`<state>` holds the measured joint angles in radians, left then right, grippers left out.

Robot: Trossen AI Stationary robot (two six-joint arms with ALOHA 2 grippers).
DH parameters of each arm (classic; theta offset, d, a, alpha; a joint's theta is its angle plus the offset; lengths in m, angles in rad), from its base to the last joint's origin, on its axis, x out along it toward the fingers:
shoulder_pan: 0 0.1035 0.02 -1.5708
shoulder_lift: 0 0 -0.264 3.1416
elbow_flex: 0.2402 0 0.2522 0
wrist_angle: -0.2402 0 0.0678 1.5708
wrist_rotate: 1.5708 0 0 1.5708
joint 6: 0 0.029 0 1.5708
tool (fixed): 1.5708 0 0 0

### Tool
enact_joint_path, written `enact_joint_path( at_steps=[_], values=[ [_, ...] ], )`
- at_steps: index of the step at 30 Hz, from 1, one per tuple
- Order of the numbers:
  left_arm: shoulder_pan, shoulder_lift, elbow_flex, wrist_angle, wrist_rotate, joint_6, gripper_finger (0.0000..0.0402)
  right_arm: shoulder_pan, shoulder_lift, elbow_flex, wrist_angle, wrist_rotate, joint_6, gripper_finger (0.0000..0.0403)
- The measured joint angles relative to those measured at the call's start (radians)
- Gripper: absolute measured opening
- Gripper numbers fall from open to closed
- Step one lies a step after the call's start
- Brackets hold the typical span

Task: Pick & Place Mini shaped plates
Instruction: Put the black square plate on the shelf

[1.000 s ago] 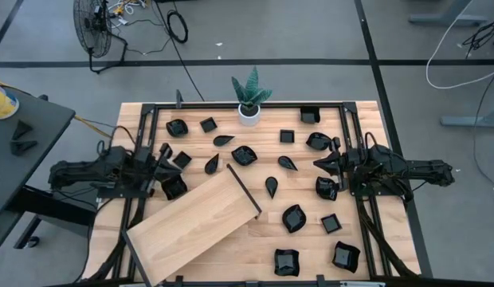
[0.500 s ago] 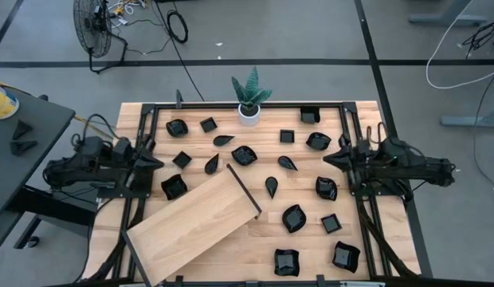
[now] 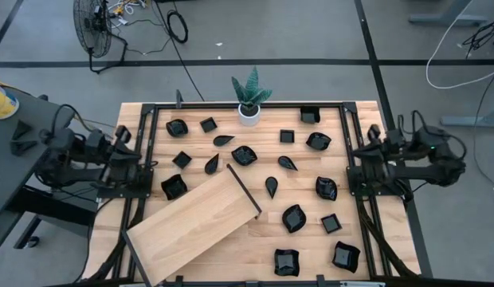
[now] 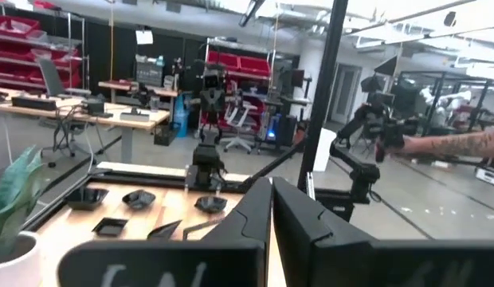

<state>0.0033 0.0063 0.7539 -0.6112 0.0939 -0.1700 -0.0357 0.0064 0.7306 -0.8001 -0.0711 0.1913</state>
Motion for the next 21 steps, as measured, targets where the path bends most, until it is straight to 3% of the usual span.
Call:
enact_joint_path(
  at_steps=[15, 21],
  values=[
    [0.000, 0.000, 0.223, -0.335, -0.004, 0.052, 0.0018, 0.000, 0.014, 0.112, -0.277, -0.001, -0.106, 0.0020],
    [0.000, 0.000, 0.244, -0.427, -0.004, 0.055, 0.0018, 0.000, 0.014, 0.112, -0.345, -0.072, -0.142, 0.0020]
  ],
)
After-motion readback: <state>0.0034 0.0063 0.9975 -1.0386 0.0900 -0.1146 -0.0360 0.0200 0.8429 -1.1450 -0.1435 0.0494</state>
